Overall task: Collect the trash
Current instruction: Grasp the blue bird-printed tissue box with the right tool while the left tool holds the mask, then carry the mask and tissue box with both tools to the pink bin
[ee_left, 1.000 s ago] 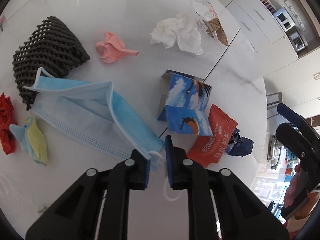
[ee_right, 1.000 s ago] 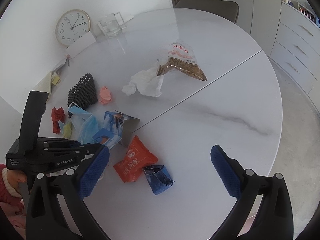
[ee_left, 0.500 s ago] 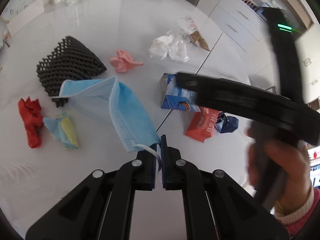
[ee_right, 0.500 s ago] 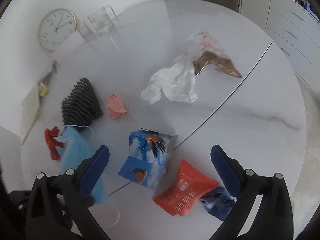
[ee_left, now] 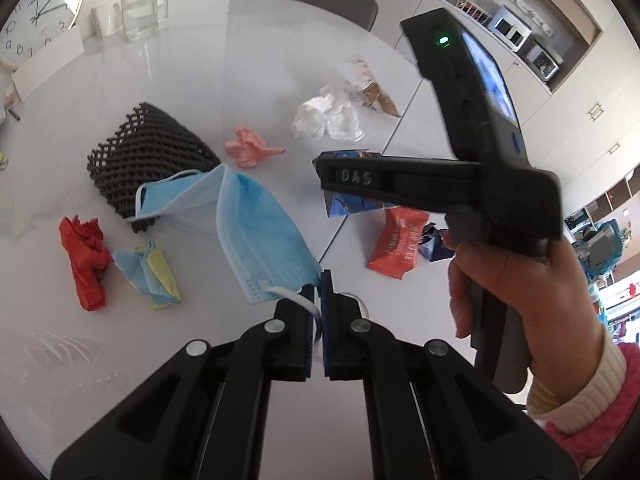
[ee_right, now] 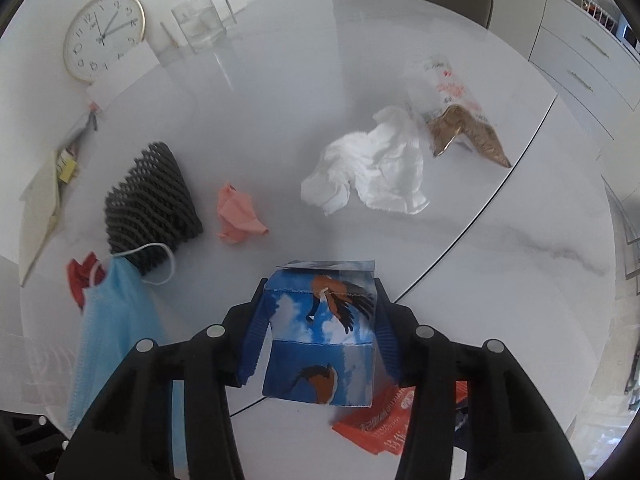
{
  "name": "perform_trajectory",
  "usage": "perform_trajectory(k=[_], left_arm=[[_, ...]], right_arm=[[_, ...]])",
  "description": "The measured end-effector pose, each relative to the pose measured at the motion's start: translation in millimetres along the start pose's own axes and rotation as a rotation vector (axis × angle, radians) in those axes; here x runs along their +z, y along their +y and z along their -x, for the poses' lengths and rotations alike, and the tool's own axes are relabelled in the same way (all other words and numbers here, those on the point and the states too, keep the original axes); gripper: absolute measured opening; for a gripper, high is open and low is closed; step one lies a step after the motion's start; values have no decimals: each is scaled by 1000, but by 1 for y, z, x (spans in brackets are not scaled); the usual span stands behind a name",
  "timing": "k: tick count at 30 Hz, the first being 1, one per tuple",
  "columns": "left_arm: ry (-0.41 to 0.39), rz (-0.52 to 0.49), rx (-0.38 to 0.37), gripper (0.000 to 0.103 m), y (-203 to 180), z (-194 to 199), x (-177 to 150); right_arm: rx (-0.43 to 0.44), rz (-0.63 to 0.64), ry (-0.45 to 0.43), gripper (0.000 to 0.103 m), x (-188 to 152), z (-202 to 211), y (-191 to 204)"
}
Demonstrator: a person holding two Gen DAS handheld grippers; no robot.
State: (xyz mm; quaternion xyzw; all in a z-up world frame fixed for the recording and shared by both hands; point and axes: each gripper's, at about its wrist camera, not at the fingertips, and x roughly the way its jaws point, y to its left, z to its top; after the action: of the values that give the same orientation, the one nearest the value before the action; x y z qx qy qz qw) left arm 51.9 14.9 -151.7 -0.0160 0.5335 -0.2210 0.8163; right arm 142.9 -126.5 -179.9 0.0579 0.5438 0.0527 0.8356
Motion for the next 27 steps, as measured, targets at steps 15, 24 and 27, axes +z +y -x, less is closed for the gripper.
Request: perform_trajectory(k=[15,24,27], left_arm=[[-35,-273,-110,3,-125,32,-2],[80,-543,-293,3,-288,-12,-30],[138,-597,-353,3,-335,-34,-45]], right_arm=[[-91,-189,-250,49,-93,173,-127],[-301,-447,-285,49,-222,250,-255],[-347,-526,-272,49,-261,265,-290]])
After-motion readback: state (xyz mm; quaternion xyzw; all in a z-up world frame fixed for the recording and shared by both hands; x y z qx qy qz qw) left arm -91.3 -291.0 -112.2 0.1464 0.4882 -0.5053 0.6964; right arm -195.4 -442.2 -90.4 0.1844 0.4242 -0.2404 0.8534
